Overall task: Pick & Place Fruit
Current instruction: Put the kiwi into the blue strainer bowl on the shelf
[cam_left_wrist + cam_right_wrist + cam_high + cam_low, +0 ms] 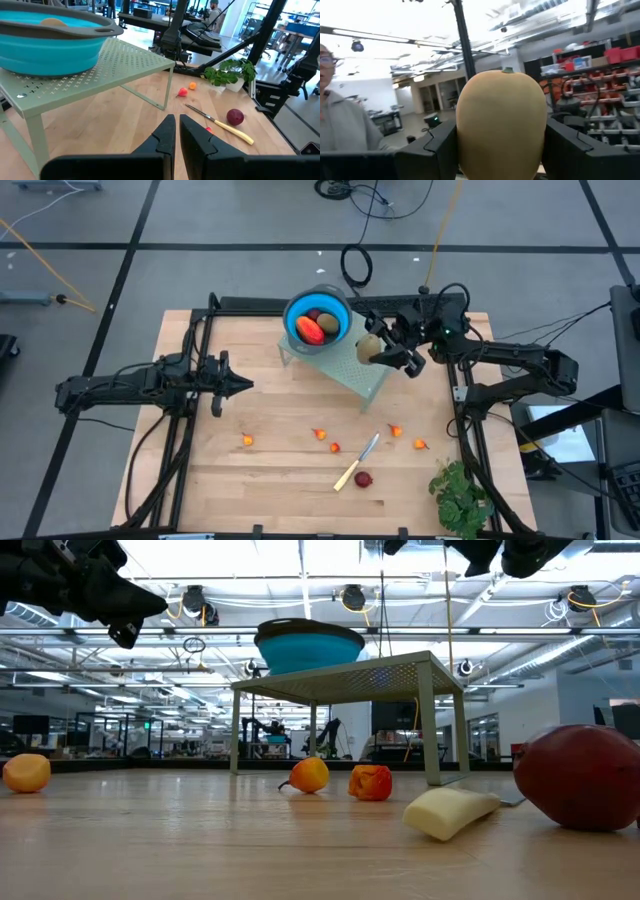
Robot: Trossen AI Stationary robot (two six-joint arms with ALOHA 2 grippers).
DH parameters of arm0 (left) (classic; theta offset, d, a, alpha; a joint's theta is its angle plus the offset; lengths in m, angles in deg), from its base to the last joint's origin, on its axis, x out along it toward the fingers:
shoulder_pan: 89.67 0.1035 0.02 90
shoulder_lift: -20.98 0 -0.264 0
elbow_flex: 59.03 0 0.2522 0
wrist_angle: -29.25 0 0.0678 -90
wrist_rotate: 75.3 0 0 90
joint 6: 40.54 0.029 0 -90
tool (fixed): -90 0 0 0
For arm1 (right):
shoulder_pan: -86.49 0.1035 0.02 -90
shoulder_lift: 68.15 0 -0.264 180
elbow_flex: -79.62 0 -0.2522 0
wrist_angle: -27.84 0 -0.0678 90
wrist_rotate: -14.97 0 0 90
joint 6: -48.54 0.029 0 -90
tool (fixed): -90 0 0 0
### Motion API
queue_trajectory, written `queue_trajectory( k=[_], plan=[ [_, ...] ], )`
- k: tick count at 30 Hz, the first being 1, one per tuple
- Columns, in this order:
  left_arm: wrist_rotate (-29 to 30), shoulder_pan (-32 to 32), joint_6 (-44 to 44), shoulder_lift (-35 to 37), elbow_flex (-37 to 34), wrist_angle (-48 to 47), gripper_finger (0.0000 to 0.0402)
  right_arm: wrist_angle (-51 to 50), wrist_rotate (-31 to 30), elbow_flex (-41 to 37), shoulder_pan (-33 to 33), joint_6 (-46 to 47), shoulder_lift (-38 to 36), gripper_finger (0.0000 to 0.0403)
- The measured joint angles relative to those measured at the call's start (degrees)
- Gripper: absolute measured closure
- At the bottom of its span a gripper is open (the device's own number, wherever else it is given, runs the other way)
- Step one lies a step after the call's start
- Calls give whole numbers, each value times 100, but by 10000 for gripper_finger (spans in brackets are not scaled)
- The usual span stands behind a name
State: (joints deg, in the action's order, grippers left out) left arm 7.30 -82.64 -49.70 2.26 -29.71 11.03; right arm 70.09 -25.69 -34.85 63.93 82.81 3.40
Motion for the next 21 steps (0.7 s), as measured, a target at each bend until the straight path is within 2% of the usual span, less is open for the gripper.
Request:
queue_trajectory(
  k=[9,16,21],
  plan=[
    [0,0,-2,0,0,-1,378,-10,-61,0,-1,9,0,192],
    [0,1,-4,0,0,0,378,-208,-980,0,1,-143,0,192],
    [0,-1,-4,-1,0,-1,378,-1010,-1371,132,1,-503,2,192]
  ],
)
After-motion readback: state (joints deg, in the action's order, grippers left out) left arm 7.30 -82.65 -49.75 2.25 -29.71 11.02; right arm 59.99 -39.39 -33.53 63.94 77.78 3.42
